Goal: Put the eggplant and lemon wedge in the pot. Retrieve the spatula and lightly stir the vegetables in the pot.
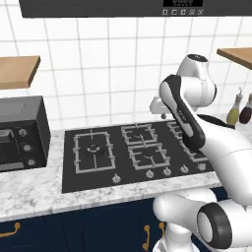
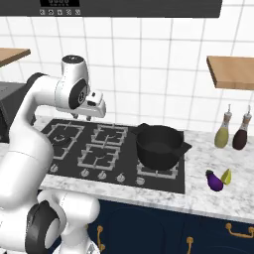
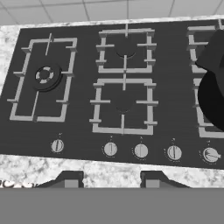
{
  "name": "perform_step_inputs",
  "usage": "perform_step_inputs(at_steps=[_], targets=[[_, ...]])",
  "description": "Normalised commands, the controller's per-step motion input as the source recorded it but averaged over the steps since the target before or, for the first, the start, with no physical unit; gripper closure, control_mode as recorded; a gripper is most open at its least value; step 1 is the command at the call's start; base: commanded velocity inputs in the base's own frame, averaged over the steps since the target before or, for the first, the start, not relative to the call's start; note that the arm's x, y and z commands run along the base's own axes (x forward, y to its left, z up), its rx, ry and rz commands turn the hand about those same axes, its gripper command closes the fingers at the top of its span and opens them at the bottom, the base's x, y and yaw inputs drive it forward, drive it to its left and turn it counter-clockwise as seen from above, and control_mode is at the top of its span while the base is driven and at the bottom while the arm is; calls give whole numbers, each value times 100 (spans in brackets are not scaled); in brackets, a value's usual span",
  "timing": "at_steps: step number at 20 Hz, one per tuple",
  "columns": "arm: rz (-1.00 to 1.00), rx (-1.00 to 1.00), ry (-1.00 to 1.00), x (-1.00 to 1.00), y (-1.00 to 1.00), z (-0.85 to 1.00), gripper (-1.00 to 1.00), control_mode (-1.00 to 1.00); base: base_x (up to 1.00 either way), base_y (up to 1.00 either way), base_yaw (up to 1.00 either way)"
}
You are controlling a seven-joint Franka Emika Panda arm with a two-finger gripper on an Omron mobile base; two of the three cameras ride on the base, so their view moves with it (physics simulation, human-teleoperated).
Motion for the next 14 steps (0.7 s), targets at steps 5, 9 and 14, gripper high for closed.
perform_step_inputs(at_steps=[5, 9, 14], targets=[[0, 0, 0, 0, 0, 0, -100, 100, 0, -2, 0], [0, 0, 0, 0, 0, 0, -100, 100, 0, -51, 0], [0, 0, 0, 0, 0, 0, -100, 100, 0, -72, 0]])
